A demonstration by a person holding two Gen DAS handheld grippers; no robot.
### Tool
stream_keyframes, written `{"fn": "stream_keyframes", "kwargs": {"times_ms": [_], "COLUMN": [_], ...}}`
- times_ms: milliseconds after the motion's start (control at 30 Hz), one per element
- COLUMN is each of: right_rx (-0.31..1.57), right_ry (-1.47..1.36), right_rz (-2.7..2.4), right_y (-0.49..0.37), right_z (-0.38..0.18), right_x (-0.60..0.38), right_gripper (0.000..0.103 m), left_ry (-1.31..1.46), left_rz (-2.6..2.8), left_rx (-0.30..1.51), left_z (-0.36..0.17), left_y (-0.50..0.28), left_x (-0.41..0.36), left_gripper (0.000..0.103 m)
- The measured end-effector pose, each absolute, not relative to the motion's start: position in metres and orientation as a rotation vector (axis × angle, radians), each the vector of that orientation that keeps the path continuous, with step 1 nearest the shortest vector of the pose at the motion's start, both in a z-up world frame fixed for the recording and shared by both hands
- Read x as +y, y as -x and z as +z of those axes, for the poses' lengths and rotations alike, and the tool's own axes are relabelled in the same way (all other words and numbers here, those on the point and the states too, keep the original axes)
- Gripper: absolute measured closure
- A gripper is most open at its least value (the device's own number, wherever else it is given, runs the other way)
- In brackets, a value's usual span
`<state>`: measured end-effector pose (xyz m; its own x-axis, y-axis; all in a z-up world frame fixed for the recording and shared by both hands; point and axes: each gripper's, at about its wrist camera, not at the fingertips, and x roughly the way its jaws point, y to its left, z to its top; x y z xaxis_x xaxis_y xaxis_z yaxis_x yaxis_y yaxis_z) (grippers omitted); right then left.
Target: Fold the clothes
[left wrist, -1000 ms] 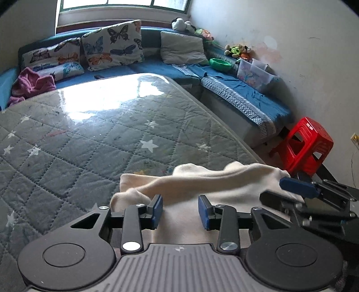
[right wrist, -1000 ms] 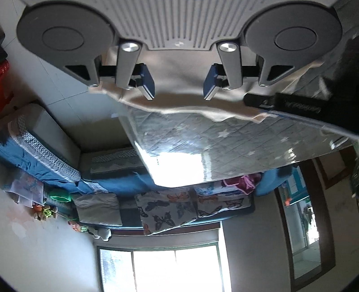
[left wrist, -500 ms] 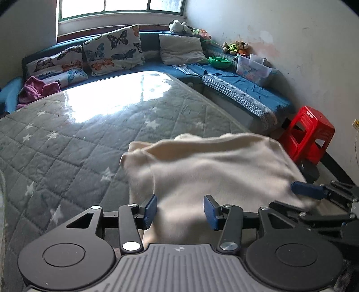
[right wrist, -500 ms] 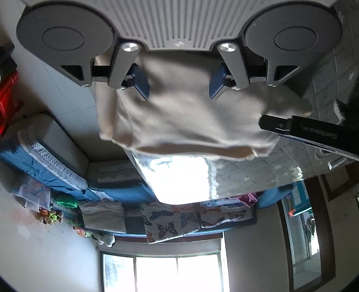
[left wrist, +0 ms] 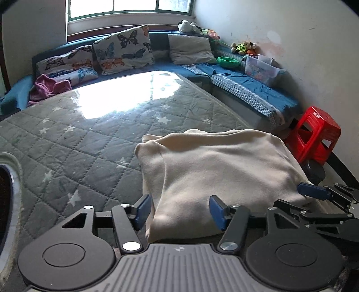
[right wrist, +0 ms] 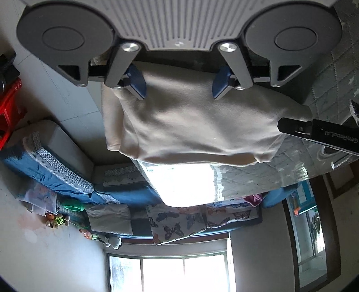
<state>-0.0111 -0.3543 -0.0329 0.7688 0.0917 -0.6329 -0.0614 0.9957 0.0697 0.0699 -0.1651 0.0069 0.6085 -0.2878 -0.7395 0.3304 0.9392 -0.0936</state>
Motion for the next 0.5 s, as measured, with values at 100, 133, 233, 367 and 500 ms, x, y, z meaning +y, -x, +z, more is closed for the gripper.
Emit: {"fn": "stream_keyframes", "kwargs": {"times_ms": [100,133,233,367,500], "right_rx": [0.681,0.679,0.673,0.656,0.64], "right_ry": [-0.047,-0.047,-0.046,-0.047,-0.045], "right_rz": [0.083,0.083,0.082,0.076,0.062], "right_y": [0.013,0.014,0.017,0.022,0.027], "right_z": [-0.032,-0.032,-0.031,-0.028,-0.024], "right_x": [-0.351,-0.35,-0.346,-0.341,-0.337], "right_gripper": [0.033,0.032,0.024,0.02,0.01], "left_ry": [-0.06,-0.06,-0.059,-0.061,-0.052], "left_rz": [-0.347,-0.348,-0.343,-0.335,-0.336], "left_rx": [0.832,0.831,0.828,0.823,0.821], "left_z": [0.013,0.014,0.017,0.02,0.022], "left_y": [-0.066,-0.065,-0.06,-0.053,-0.047], "left_x": [-0.165,-0.166,-0.165,-0.162,-0.157], "left_gripper": [0.033,0.032,0.027,0.019,0.016]}}
